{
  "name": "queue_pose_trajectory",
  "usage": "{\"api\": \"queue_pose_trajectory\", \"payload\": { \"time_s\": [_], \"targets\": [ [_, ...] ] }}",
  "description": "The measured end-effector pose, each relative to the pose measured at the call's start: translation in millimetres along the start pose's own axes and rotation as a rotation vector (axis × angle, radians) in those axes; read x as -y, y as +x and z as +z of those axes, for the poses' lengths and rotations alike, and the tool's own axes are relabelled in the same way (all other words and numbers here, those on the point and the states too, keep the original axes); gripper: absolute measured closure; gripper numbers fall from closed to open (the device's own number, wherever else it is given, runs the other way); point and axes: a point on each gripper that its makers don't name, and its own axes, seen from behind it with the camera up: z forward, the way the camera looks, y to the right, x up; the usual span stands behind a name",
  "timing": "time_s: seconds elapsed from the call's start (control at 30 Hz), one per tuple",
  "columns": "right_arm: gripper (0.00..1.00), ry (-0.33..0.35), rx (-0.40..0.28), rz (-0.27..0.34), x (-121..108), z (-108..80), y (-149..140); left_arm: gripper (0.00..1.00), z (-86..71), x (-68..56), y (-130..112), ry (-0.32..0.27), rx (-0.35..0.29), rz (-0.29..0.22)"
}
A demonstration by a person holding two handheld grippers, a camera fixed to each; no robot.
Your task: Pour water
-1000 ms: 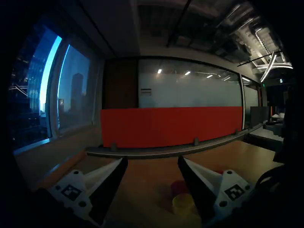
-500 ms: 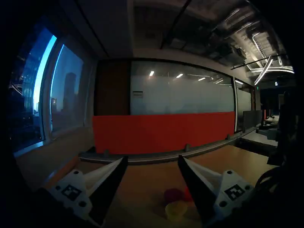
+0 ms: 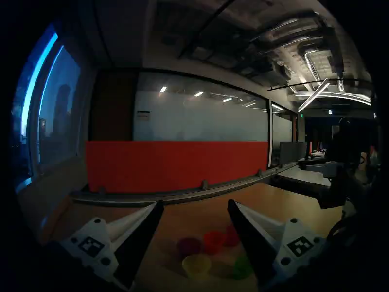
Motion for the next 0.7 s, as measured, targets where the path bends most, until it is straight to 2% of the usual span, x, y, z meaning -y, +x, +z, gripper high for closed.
{"api": "queue_pose_trajectory", "payload": {
  "time_s": [0.2,0.37,0.57,0.7],
  "targets": [
    [0.0,0.092,-0.01,0.004,19,-0.7,5,0.02,-2.1,-30.1,-1,-0.116,0.007,-0.009],
    [0.0,0.128,-0.012,-0.013,24,-1.9,7,0.02,-3.7,-47.4,3,-0.195,0.005,-0.012],
    [0.0,0.165,0.019,-0.042,32,-0.5,3,0.02,-5.3,-57.8,3,-0.255,0.007,-0.005],
    [0.0,0.191,0.058,-0.057,37,0.7,-6,0.02,-4.1,-57.9,-4,-0.271,0.026,-0.002]
  ]
}}
